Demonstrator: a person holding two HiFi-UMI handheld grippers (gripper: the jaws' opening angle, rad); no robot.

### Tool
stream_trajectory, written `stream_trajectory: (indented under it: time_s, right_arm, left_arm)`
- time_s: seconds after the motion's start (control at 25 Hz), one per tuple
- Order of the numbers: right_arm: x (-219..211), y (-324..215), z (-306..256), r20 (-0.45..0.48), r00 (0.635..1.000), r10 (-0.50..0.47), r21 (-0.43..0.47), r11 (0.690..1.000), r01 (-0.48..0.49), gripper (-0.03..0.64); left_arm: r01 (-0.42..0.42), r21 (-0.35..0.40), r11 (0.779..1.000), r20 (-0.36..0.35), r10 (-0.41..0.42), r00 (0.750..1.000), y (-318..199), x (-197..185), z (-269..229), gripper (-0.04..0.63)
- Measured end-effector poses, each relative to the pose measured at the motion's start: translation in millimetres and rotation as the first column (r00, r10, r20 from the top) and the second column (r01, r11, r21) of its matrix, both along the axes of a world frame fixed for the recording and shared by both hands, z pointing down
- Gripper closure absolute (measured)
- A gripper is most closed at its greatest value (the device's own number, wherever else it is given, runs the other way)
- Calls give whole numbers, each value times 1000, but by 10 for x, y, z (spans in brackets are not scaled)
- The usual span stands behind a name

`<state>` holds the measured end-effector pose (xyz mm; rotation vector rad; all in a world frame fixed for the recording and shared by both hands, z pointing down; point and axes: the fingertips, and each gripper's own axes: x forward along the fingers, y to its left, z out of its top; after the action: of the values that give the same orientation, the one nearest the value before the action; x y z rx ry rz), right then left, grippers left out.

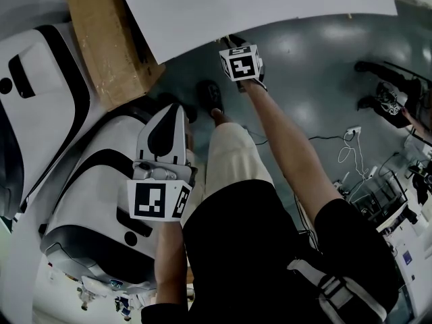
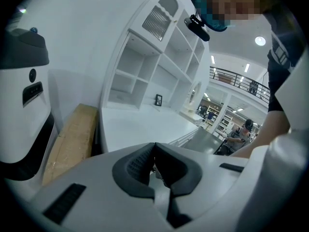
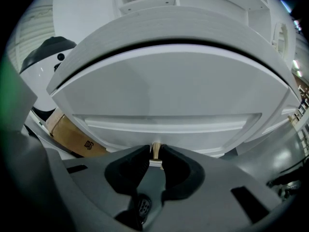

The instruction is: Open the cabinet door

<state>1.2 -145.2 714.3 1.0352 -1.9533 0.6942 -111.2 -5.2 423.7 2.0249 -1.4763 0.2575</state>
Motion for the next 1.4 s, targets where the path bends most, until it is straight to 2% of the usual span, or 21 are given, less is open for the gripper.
stream_trajectory:
  time_s: [0.4,1.4]
  right_arm:
    - [8,43,-10,-13,999,-43,-9,999,43,522]
    - [210,439,10,1,999,-47,-40,998,47,522]
  left_arm:
    - [3,1,1000,0,-3,1000,57,-15,-17,574]
    - [8,9,1000,11,-8,1000,192,106,-57,574]
